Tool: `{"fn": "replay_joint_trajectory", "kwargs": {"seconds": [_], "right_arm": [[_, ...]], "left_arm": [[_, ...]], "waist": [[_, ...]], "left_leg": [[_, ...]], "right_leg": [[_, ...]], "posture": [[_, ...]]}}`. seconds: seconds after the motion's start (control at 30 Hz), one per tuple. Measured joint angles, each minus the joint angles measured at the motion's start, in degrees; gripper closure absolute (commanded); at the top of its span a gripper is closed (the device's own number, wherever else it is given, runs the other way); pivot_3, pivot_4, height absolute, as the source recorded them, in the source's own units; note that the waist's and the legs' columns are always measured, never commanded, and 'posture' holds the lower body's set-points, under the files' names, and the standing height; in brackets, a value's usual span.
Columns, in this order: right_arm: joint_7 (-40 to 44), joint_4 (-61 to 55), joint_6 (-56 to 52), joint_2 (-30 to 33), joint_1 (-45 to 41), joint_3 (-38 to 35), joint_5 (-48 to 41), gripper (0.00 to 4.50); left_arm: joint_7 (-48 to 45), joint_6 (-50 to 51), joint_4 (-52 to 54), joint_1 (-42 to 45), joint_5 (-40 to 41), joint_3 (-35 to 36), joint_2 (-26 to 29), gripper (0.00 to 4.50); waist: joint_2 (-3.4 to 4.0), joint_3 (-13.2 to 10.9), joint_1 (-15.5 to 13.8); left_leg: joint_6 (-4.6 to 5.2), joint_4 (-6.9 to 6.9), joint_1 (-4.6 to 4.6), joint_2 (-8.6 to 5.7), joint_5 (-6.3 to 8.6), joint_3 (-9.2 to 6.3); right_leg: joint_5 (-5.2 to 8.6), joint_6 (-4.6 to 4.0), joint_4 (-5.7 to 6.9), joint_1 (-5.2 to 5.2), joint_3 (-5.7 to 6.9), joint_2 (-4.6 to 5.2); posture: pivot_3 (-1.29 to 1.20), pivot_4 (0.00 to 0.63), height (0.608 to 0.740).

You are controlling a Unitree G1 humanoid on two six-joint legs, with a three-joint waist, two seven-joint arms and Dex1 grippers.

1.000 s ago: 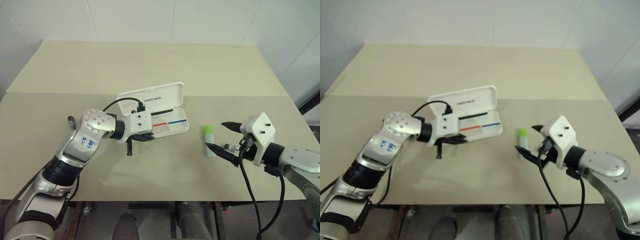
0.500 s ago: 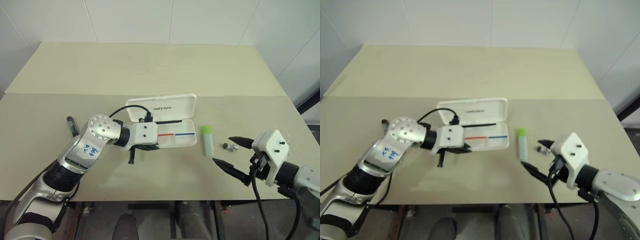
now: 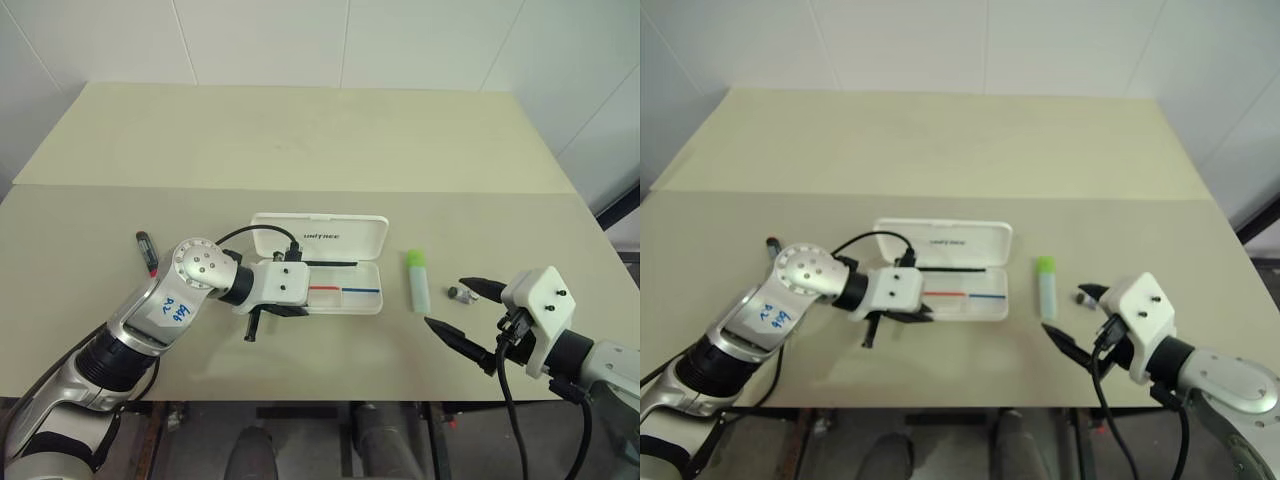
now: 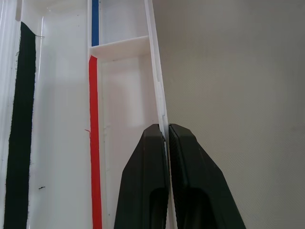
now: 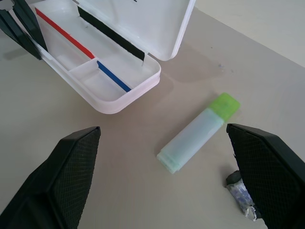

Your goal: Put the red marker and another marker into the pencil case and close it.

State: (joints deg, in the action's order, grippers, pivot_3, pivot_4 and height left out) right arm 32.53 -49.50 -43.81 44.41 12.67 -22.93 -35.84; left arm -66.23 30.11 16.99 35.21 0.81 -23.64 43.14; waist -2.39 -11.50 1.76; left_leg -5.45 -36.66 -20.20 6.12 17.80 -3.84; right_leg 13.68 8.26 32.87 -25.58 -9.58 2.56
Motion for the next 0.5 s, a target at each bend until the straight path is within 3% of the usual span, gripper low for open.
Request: {"fn": "replay_joint_trajectory", "kwargs": {"seconds": [0.5], "right_arm": [[-0.9,0.0,1.2,-0.2,-0.1,1.9,2.5,0.0]], "left_arm": [[1.6,-0.8,1.0,-4.0,-1.1,0.1,0.6,4.46]], "waist": [[0.0,0.0,0.2]], "left_leg": [[0.0,0.0,0.02,0.0,0.0,0.0]], "right_leg": [[0.0,0.0,0.01,0.0,-0.01,0.0]], "posture": [[0.0,0.15,0.74]]}}
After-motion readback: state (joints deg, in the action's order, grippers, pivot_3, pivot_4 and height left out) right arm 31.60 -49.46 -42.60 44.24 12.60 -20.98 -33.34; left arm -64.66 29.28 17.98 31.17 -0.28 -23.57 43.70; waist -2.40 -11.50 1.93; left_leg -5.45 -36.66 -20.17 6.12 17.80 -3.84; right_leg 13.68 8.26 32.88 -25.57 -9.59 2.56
